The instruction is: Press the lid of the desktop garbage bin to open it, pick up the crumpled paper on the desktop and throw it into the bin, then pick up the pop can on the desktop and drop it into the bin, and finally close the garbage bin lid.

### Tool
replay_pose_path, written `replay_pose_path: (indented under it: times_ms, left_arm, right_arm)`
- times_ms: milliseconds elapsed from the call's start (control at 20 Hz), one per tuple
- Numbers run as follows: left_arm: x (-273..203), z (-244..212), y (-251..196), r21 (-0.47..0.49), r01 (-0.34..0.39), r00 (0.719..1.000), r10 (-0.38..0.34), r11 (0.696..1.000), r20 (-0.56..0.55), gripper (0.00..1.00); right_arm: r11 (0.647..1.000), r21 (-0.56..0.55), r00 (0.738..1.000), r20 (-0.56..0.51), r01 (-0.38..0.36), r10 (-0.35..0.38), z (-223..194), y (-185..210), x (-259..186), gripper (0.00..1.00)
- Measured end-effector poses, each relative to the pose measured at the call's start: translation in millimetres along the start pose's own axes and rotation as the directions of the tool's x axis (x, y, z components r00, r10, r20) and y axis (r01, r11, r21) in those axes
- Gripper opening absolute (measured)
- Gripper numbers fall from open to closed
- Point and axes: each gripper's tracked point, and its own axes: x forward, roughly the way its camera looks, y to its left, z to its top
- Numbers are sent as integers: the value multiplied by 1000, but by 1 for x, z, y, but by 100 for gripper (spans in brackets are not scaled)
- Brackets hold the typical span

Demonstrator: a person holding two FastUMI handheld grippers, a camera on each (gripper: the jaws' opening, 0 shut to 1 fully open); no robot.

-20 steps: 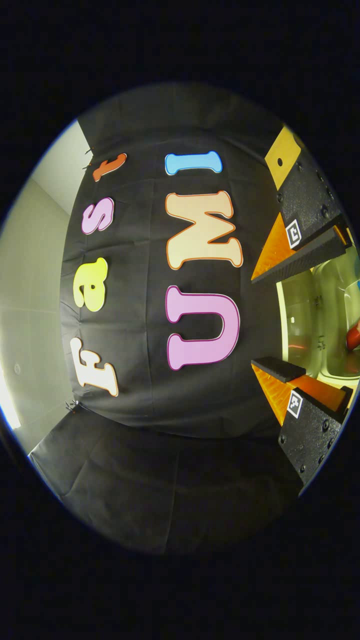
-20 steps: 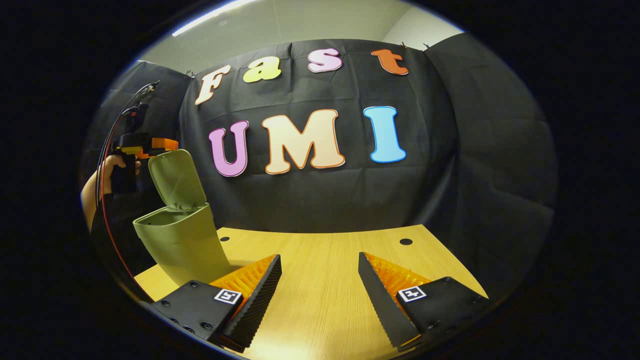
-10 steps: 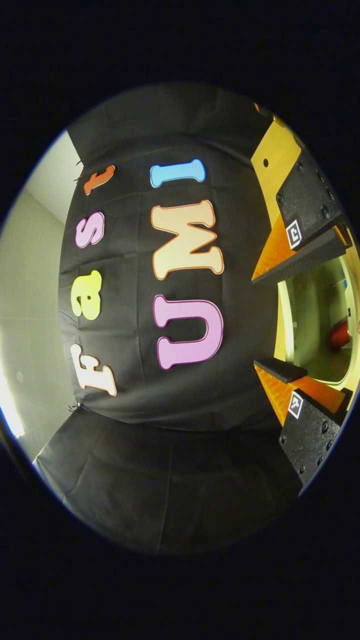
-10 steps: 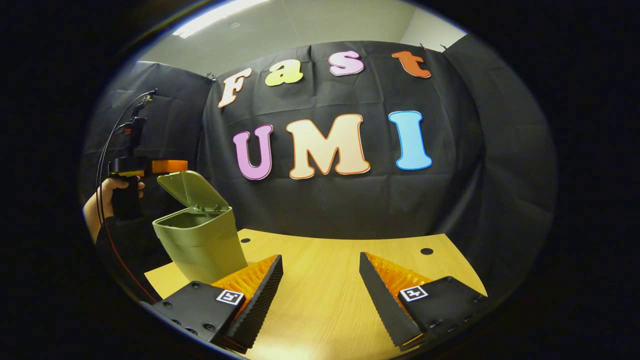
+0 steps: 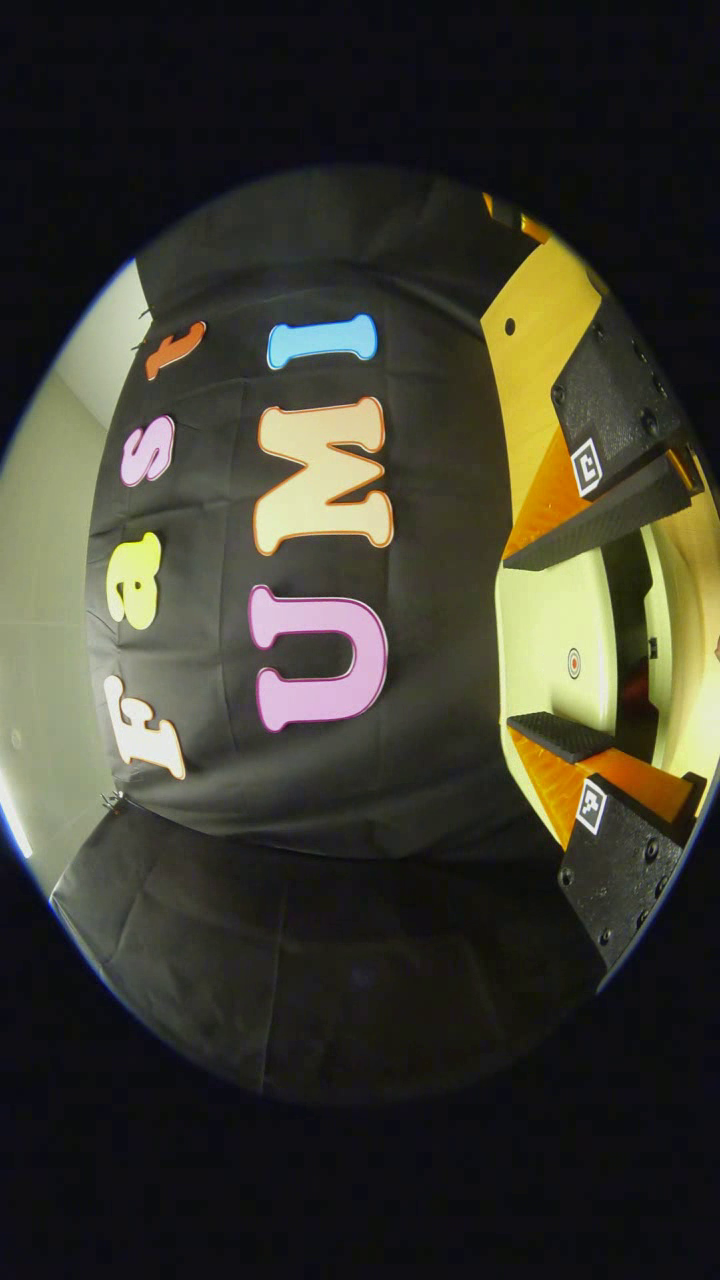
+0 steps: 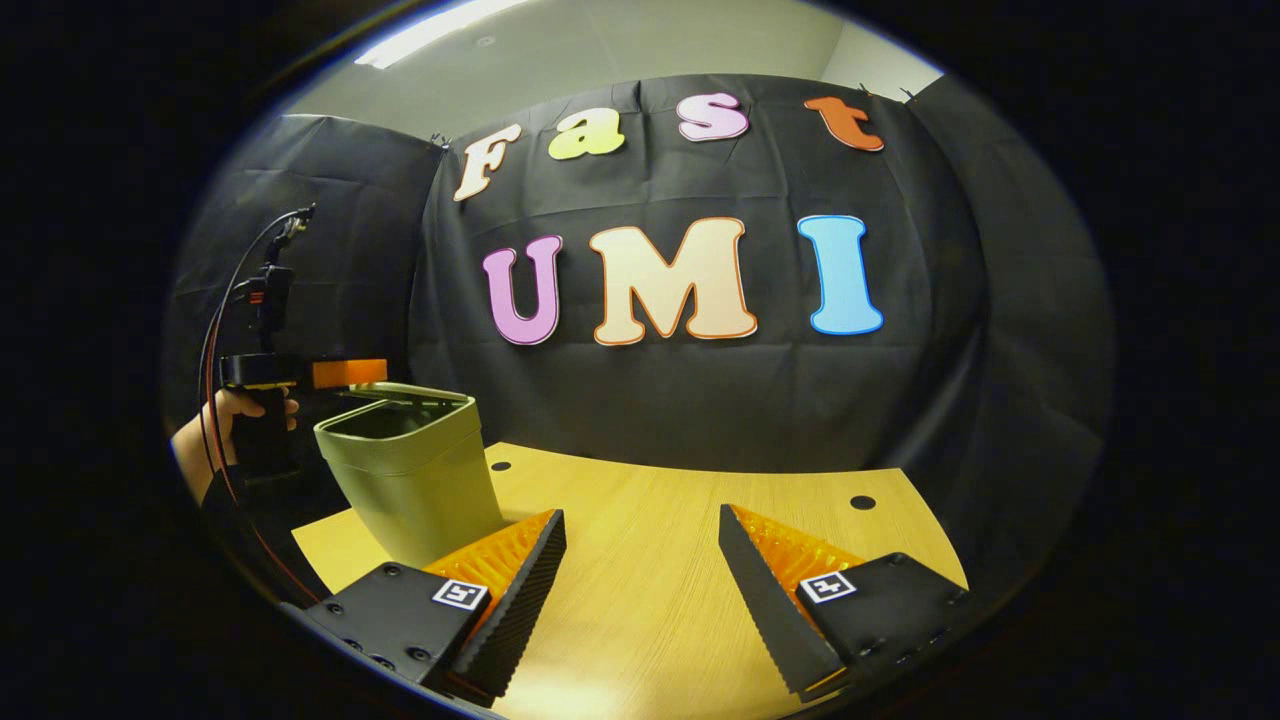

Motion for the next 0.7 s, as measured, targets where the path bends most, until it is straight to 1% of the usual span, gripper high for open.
replay_pose_path:
  times_ms: [100, 150, 300, 350, 600, 650, 700]
  left_arm:
    - [0, -13, 2, -2, -7, 1000, 7, 1000, -21, 88]
    - [0, -16, 2, 1, -8, 1000, 8, 1000, -22, 87]
    - [1, -23, 2, 19, -10, 1000, 10, 1000, -19, 88]
    - [2, -28, 2, 18, -12, 1000, 12, 1000, -27, 86]
    - [0, -41, 2, -5, -17, 998, 17, 1000, -54, 87]
    - [0, -38, 1, -4, -18, 999, 18, 1000, -31, 87]
    - [2, -39, 1, 1, -21, 999, 21, 1000, -38, 88]
  right_arm:
    - [1000, -10, 1000, -10, -2, 2, -3, 1, 0, 97]
    - [1000, -15, 1000, -14, -4, 4, -5, 0, -1, 97]
    - [1000, -24, 1000, -24, -5, 5, -7, 0, 0, 97]
    - [1000, -23, 1000, -27, -8, 8, -8, 1, 0, 97]
    - [999, -22, 999, -21, -29, 28, -6, 9, 0, 97]
    - [999, -26, 999, -22, -26, 26, -8, 8, 1, 97]
    - [999, -28, 999, -24, -25, 25, -8, 8, 3, 97]
